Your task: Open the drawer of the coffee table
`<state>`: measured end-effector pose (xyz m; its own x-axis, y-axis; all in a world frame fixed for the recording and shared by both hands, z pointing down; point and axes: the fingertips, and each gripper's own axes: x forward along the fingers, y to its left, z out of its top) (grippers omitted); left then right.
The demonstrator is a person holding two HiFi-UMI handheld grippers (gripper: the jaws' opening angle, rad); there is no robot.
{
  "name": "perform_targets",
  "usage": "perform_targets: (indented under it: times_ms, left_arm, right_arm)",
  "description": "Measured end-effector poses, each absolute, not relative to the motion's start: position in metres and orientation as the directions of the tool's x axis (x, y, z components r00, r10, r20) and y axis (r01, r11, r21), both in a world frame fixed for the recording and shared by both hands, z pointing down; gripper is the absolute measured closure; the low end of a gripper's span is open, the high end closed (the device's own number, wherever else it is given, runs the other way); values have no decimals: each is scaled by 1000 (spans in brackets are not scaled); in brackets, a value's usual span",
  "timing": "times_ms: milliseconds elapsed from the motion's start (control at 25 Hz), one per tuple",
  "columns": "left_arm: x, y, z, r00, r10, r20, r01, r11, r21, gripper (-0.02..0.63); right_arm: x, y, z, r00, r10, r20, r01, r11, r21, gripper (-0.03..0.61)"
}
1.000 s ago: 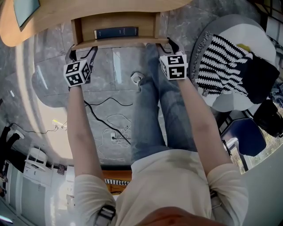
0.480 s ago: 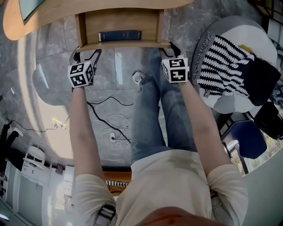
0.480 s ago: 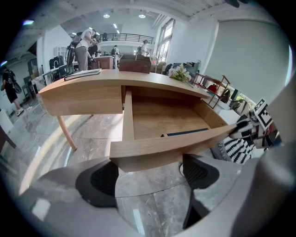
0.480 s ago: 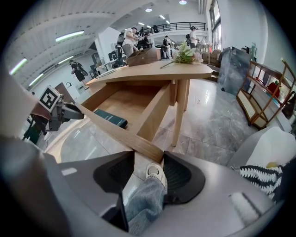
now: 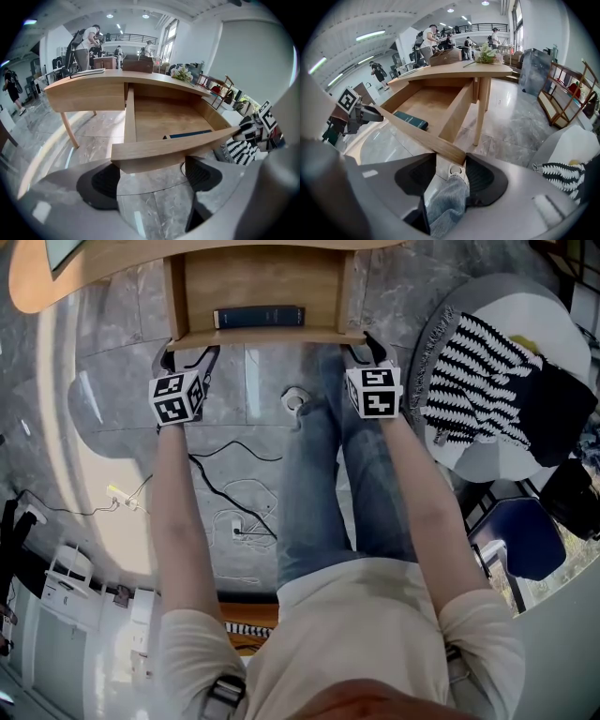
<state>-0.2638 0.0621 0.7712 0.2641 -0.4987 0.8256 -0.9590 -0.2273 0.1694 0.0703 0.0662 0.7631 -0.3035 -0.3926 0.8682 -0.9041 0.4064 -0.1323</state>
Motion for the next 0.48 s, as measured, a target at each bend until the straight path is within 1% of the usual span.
perform_targets:
  times_ms: [160, 480]
  left_arm:
    - [-265, 64, 770, 265, -498, 826, -959, -229, 170, 170]
    - [-264, 101, 785, 261, -458, 849, -960, -217, 178, 170]
  right_arm:
    - [69, 69, 762, -302, -390, 870, -905, 405, -132, 383]
    - [71, 104, 777, -282, -350, 893, -904, 410, -125, 383]
